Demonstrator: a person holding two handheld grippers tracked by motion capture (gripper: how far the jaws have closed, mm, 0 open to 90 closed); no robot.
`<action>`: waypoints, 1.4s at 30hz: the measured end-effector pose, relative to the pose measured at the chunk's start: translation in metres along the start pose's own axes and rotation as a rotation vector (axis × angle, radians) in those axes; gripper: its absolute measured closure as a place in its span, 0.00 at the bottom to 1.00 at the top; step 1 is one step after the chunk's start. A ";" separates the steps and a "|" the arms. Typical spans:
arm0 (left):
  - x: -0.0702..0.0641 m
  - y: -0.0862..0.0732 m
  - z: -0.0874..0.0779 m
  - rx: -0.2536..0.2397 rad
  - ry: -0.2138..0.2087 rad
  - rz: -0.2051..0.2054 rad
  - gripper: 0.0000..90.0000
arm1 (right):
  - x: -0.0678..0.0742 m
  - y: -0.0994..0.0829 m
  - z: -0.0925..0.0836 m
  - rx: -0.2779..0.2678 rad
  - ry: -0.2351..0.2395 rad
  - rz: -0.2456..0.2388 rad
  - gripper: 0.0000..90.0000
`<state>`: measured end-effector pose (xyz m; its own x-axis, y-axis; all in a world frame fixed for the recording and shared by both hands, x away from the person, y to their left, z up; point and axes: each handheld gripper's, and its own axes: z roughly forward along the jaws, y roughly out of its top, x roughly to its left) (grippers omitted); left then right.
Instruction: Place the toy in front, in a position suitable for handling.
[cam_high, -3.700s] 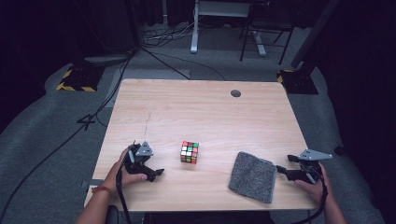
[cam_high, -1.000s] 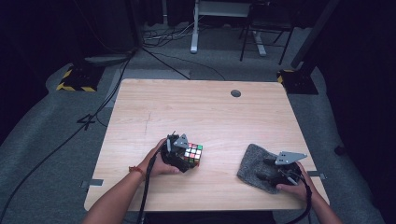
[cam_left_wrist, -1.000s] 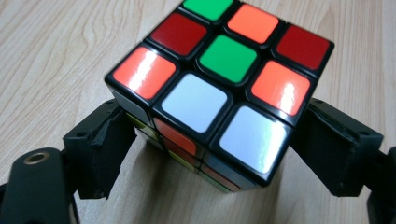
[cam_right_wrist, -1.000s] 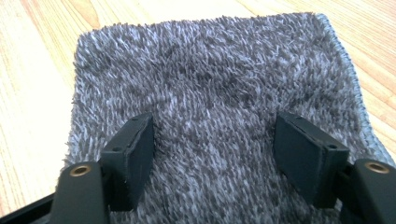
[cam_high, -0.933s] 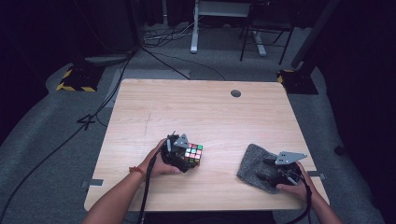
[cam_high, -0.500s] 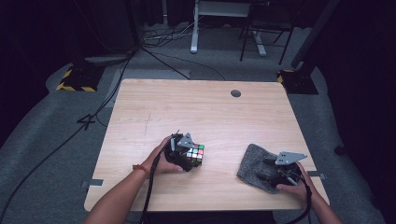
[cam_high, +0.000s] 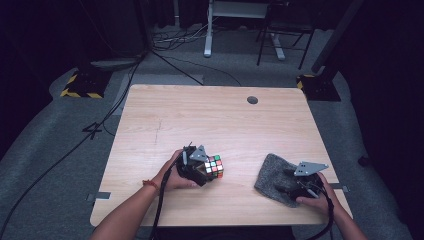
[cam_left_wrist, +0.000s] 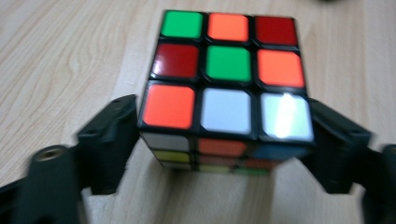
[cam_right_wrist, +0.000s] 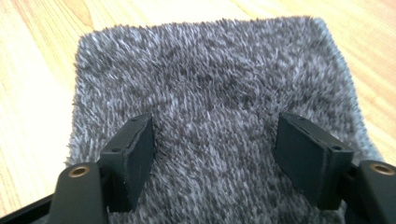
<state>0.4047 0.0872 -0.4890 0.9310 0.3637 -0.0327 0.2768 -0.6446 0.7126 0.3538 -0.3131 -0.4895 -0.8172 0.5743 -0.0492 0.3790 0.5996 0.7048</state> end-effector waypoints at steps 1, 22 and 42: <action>-0.001 0.001 0.002 0.004 0.005 -0.002 0.19 | 0.001 0.004 -0.005 -0.029 -0.011 0.007 0.33; 0.001 0.000 0.015 -0.020 -0.044 0.005 0.37 | 0.006 0.000 0.005 -0.002 -0.005 -0.019 0.35; -0.004 -0.002 0.017 0.005 -0.007 0.023 0.37 | -0.005 0.002 0.008 -0.009 0.028 0.038 0.65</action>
<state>0.4044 0.0758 -0.5021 0.9387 0.3442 -0.0210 0.2566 -0.6565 0.7094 0.3616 -0.3104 -0.4937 -0.8144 0.5803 -0.0026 0.4059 0.5729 0.7121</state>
